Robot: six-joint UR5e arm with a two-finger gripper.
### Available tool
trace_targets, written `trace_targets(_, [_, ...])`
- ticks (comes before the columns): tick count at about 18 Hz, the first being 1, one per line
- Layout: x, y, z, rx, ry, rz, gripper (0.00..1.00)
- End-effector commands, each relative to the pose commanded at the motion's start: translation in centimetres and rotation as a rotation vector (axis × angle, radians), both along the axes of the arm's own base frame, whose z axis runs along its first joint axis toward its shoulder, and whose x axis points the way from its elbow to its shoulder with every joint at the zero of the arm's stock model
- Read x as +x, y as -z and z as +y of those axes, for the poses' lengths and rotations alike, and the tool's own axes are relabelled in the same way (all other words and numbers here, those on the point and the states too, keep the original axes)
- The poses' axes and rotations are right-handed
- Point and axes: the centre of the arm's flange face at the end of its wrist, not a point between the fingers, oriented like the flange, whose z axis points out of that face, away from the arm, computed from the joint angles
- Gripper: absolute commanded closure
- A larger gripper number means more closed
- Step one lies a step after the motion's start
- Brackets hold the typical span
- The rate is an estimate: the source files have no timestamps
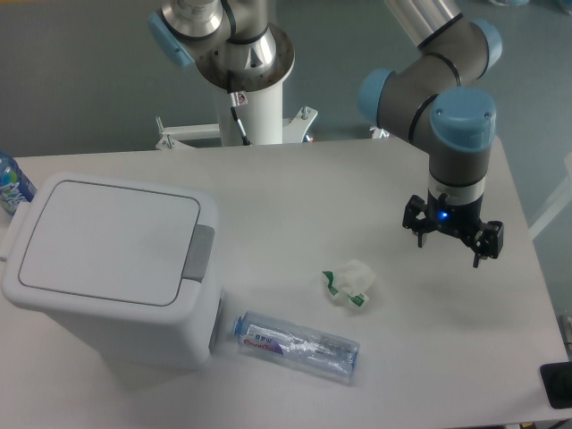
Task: Open the trash can
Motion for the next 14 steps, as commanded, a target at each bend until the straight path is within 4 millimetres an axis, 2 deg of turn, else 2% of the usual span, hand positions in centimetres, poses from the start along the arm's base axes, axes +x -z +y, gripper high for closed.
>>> trace_targets(4, [-0.14,0.05,-0.23,0.002,-0.001,-0.001,0.00])
trace_targets(9, [0.09,-0.60,0.41,0.006,0.009,0.012,0.00])
trace_targets(14, [-0.11,0.04,-0.24,0.031,-0.040,-0.010,0.00])
